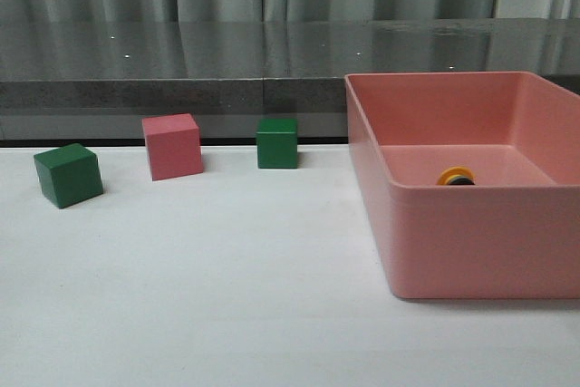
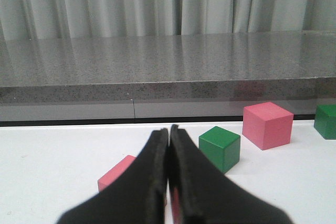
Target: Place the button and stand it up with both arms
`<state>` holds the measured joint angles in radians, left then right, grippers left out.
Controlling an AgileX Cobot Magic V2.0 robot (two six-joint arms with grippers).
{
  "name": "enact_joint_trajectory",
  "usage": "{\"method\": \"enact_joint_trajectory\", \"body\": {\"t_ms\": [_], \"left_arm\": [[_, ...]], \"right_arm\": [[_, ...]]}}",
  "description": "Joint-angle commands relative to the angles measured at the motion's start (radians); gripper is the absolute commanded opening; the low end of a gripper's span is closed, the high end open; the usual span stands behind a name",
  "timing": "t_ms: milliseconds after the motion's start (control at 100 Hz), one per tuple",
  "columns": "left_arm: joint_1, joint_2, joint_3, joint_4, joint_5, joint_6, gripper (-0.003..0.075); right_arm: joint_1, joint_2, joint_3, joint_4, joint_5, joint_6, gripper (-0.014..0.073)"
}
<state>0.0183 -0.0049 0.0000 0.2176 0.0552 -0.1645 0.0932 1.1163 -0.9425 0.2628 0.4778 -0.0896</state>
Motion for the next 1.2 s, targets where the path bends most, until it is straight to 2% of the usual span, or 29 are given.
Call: {"method": "enact_joint_trajectory", "body": {"t_ms": [0,60,110,160,280,350,470,940,990,1040,1090,1190], "left_arm": [[-0.004,-0.031,0.045,0.002,-0.074,-0.009,-0.002],[-0.004,-0.031,0.045,0.002,-0.074,-0.009,-0.002],[-0.004,-0.031,0.045,0.002,-0.074,-0.009,-0.002],[-0.004,-0.031,0.045,0.002,-0.074,-0.009,-0.0019],[-0.004,-0.031,0.045,0.002,-0.074,-0.009,-0.0019],[-0.004,-0.031,0.045,0.002,-0.074,-0.009,-0.002],[-0.004,-0.031,0.045,0.002,-0.074,-0.009,-0.0019],[-0.004,-0.031,0.045,0.002,-0.074,-0.009,-0.002],[-0.004,-0.031,0.045,0.002,-0.074,-0.009,-0.002],[-0.004,-0.031,0.045,0.002,-0.074,-0.009,-0.002],[-0.004,-0.031,0.045,0.002,-0.074,-0.009,-0.002],[-0.004,-0.031,0.045,0.002,-0.074,-0.009,-0.002]], "right_arm": [[0.035,0.068,-0.065,0.015,-0.022,-0.082,-0.0044],[0.07,0.115,-0.078,0.015,-0.011,-0.111,0.0011],[0.093,0.155,-0.08,0.015,-0.015,-0.138,0.0093],[0.106,0.186,-0.08,0.015,-0.027,-0.145,0.0205],[0.111,0.256,-0.08,0.015,-0.06,-0.145,0.0539],[0.111,0.294,-0.08,0.015,-0.083,-0.145,0.0652],[0.111,0.367,-0.08,0.013,-0.11,-0.146,0.0614],[0.111,0.654,-0.08,-0.011,-0.167,-0.152,0.0615],[0.111,0.669,-0.08,-0.011,-0.166,-0.152,0.0594],[0.111,0.674,-0.08,-0.011,-0.163,-0.152,0.053],[0.111,0.673,-0.08,-0.011,-0.159,-0.152,0.0412],[0.111,0.655,-0.086,-0.011,-0.138,-0.152,0.009]]}}
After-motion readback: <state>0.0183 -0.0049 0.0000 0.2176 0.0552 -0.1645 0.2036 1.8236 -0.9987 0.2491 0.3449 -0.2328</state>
